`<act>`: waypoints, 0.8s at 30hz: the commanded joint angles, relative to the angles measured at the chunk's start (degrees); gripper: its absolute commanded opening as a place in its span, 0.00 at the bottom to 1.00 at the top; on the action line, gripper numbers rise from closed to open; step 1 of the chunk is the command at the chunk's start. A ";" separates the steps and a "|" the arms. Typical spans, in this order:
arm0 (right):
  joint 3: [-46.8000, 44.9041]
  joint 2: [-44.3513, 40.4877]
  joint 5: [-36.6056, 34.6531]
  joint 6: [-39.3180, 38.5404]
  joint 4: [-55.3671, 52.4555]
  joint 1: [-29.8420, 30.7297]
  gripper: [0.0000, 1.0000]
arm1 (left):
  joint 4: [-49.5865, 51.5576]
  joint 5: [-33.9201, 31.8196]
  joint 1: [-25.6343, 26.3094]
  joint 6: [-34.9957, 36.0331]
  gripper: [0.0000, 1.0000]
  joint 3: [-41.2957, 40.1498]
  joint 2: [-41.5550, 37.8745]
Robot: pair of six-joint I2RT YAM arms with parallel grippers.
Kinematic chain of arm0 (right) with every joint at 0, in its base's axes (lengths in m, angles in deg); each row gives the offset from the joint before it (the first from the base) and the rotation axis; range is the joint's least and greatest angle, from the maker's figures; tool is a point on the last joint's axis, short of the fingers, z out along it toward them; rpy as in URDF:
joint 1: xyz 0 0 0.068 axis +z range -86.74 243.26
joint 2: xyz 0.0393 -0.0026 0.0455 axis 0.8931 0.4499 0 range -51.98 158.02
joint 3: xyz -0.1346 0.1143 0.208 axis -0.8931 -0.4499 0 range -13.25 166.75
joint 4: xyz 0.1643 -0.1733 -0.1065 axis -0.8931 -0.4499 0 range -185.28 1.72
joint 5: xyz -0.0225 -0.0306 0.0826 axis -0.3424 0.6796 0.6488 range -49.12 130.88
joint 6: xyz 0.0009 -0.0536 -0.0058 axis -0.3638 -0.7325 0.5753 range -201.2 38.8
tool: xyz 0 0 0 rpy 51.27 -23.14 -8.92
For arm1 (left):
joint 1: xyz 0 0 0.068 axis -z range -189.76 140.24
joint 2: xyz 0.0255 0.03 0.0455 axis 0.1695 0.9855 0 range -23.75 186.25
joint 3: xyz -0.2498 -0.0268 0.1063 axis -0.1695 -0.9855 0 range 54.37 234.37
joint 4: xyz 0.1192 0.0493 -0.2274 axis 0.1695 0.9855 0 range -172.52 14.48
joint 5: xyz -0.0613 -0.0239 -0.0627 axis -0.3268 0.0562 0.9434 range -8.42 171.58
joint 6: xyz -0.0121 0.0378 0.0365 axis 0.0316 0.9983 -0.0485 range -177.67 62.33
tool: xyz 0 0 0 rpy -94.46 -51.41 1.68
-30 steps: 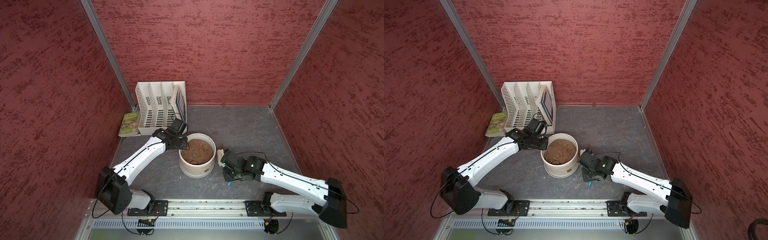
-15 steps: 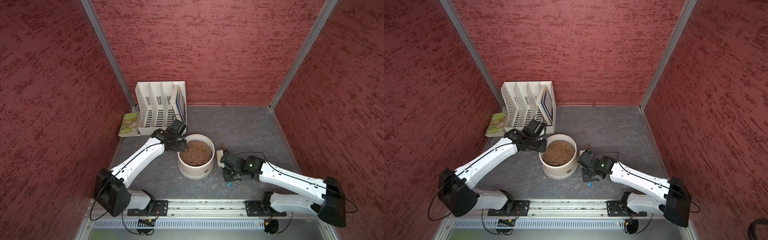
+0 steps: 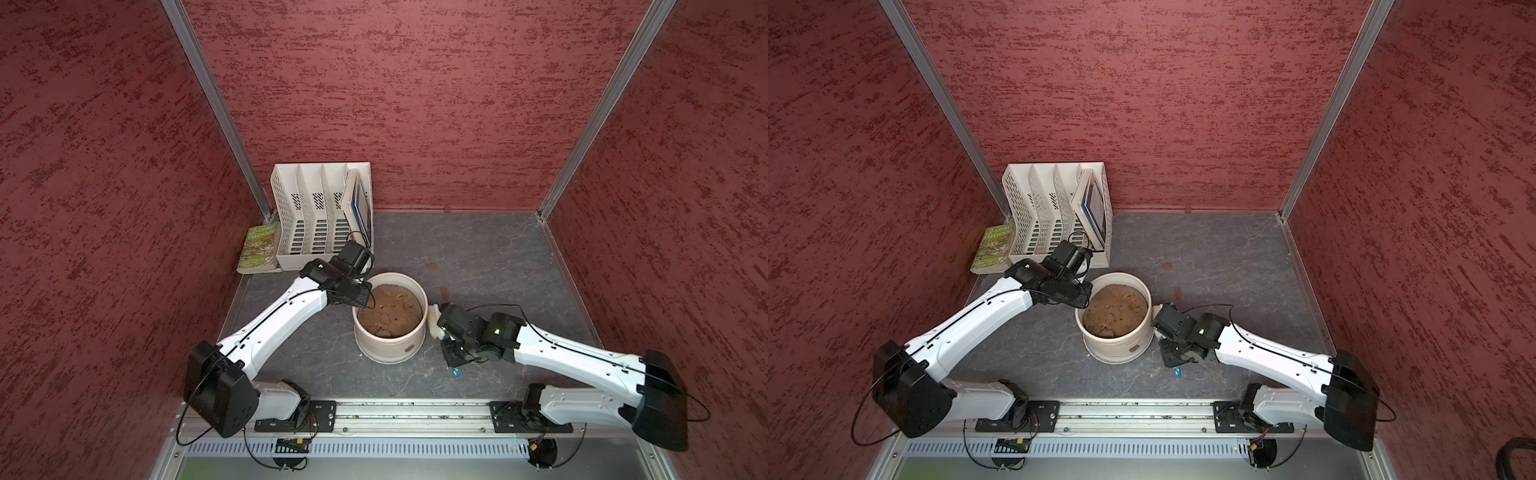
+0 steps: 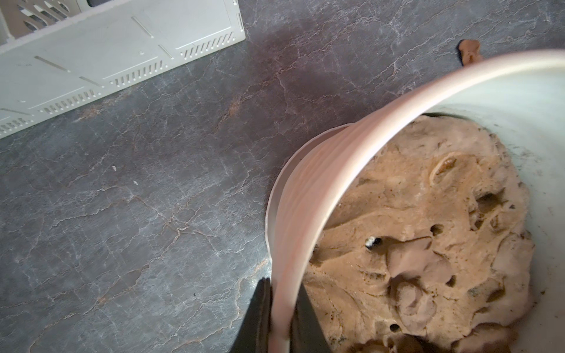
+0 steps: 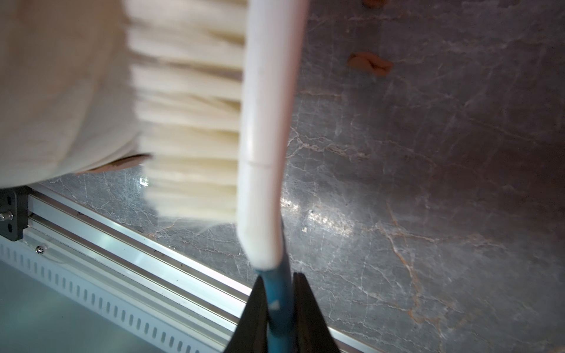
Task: Scrub the dried mud off the ceramic pot
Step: Brush off the soil from the pot.
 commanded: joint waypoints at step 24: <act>3.86 5.06 2.19 -3.94 2.71 0.56 0.00 | -2.61 6.31 0.23 2.69 0.00 2.41 -0.88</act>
